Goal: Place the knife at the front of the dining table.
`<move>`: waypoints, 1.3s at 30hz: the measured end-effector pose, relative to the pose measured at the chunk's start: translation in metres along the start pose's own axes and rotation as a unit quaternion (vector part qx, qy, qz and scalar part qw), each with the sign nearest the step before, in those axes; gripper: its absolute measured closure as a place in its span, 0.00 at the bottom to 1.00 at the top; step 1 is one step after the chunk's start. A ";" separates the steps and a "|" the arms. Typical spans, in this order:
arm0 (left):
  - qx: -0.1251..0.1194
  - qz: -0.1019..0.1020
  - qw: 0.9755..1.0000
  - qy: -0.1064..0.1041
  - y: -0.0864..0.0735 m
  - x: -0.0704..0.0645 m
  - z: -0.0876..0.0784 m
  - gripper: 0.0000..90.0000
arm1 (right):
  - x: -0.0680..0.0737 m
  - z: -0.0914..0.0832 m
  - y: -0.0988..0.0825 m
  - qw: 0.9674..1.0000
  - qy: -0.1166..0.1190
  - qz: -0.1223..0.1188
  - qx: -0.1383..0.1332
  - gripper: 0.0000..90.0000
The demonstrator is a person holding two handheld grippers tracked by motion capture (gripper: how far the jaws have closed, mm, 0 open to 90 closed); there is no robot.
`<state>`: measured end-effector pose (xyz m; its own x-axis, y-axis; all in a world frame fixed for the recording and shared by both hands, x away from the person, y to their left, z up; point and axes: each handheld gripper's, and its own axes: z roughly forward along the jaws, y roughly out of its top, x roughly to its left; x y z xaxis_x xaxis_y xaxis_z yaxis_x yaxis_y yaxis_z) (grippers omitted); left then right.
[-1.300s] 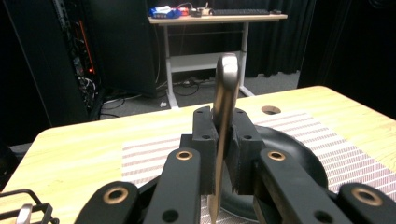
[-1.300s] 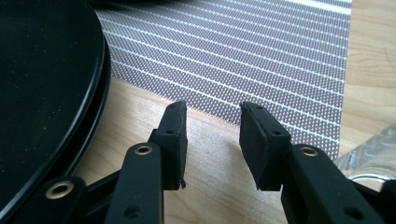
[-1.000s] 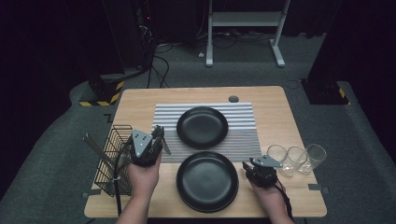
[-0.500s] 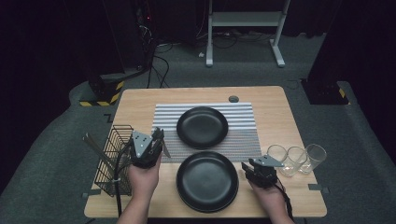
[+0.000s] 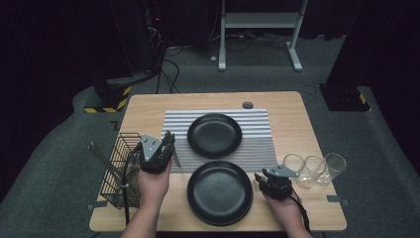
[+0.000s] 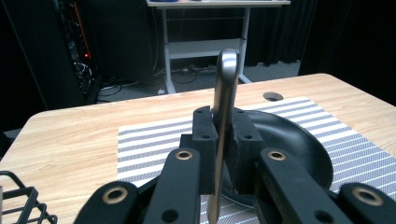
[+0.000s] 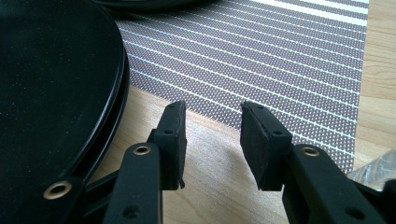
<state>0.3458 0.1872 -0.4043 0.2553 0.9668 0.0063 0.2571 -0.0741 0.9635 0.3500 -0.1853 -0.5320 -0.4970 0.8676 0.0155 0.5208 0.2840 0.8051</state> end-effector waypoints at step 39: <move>0.004 -0.004 1.000 0.009 0.007 -0.003 0.027 0.92 | 0.001 0.001 0.000 1.000 -0.001 -0.006 0.003 0.68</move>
<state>0.3726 0.1775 -0.4047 0.2359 0.9718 0.0045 0.2670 -0.0693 0.9612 0.3506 -0.1838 -0.5326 -0.5013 0.8653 0.0052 0.5194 0.2961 0.8016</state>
